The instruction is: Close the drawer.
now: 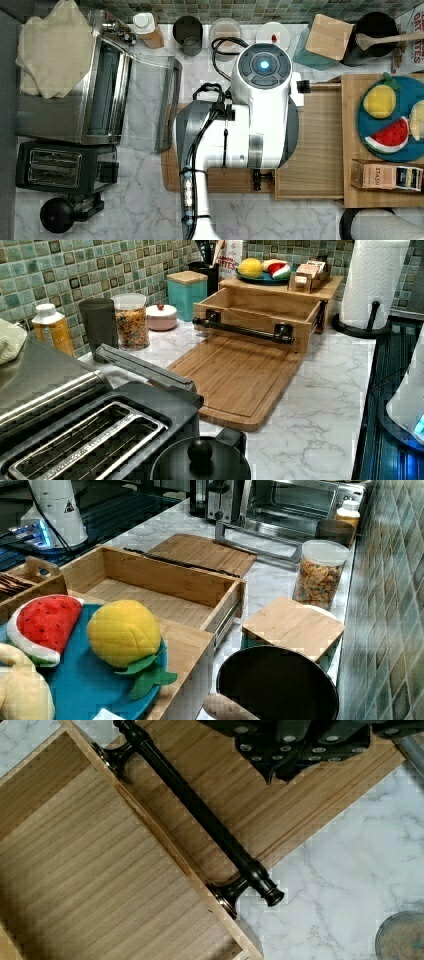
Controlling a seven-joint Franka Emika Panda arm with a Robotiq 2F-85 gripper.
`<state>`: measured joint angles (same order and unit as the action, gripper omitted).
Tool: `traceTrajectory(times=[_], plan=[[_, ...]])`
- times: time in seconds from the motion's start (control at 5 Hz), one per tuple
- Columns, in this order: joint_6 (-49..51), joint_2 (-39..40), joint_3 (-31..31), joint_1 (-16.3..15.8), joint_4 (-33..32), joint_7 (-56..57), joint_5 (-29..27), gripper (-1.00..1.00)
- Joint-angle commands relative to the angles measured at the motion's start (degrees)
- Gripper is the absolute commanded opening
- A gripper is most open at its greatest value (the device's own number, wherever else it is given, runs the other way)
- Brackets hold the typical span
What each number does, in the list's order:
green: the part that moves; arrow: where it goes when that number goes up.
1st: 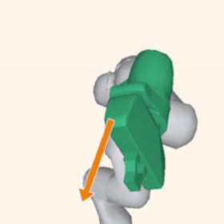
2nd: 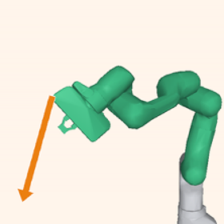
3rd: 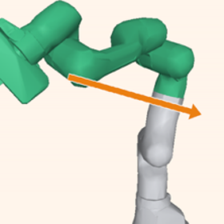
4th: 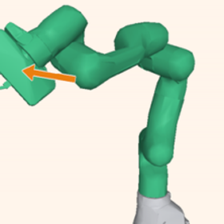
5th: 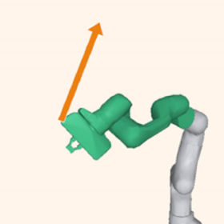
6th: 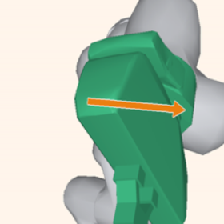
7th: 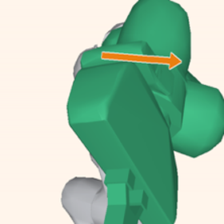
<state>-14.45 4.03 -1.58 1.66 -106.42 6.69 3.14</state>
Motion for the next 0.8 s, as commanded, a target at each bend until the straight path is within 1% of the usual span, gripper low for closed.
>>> traceTrajectory(times=[0.2,0.4,0.6,0.8], plan=[[-0.01,0.0,0.06,0.07,-0.58,0.01,0.39,-1.0],[-3.72,-3.04,0.49,-0.36,-5.47,2.62,1.55,-1.0],[-13.37,-7.7,1.11,-0.46,-14.42,12.69,0.76,-1.0],[-15.53,-8.69,1.48,-0.84,-17.2,20.54,0.59,-1.0]])
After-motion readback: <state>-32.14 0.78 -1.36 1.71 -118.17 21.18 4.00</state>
